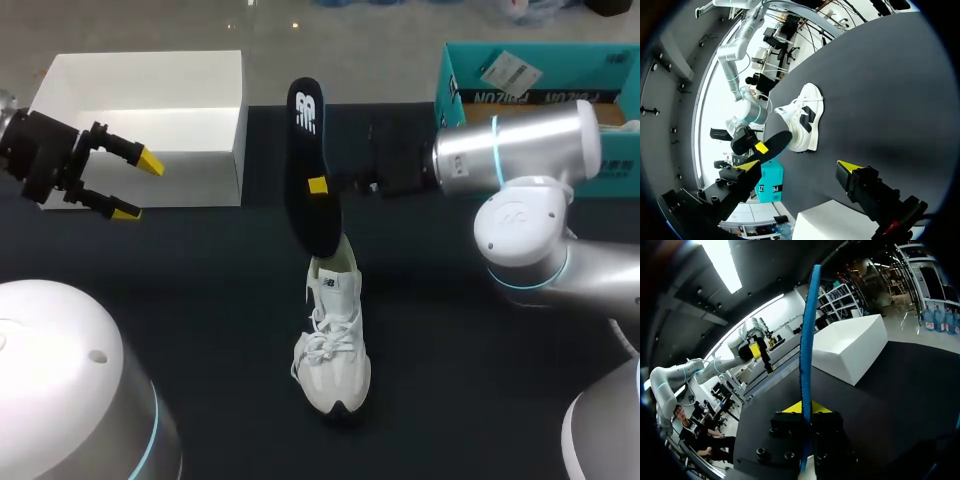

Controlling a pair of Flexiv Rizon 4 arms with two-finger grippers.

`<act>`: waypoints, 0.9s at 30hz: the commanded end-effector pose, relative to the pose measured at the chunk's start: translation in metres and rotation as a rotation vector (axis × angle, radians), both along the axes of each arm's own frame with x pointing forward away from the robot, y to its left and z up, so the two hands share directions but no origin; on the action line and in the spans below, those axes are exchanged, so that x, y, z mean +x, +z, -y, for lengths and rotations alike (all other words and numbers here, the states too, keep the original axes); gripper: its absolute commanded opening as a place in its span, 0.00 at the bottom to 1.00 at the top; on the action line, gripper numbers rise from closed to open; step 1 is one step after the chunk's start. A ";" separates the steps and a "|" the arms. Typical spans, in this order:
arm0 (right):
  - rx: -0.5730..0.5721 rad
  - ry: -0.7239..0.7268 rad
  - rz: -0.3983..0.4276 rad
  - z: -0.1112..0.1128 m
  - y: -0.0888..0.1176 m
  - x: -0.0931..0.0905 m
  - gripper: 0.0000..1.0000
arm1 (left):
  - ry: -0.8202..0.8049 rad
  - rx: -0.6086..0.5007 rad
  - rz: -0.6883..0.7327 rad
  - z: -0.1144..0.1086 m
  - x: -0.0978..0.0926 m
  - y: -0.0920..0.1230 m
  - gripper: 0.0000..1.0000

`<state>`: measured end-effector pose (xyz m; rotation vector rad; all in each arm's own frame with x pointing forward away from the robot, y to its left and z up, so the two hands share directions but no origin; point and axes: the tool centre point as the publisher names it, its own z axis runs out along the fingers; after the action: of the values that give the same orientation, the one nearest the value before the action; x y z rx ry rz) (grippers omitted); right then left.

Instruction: Take the shoe out of the shoebox, open the shoe tongue, remove and reinsert the insole, then place the shoe into the shoebox

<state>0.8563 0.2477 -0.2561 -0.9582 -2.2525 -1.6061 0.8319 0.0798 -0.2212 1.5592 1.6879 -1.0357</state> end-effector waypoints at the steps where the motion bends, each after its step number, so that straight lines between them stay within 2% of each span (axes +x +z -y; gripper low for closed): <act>1: -0.007 0.005 -0.009 0.000 -0.008 -0.005 0.00 | 0.001 0.004 0.001 0.000 -0.001 0.000 1.00; 6: -0.017 0.015 -0.013 0.001 -0.014 -0.011 0.00 | 0.001 0.004 0.001 0.000 -0.001 0.000 1.00; 18: -0.029 0.026 -0.032 0.000 -0.016 -0.025 0.00 | 0.001 0.004 0.001 0.000 -0.001 0.000 1.00; 21: -0.002 -0.010 -0.033 0.000 -0.011 -0.017 0.00 | 0.001 0.004 0.001 0.000 -0.001 0.000 1.00; 25: 0.117 -0.082 -0.053 -0.006 0.006 0.001 0.00 | 0.001 0.004 0.001 0.000 -0.001 0.000 1.00; 27: 0.141 -0.089 -0.048 -0.013 0.012 0.005 0.00 | 0.001 0.004 0.001 0.000 -0.001 0.000 1.00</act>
<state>0.8591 0.2498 -0.2387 -1.0700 -2.1032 -1.6606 0.8319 0.0798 -0.2211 1.5592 1.6879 -1.0357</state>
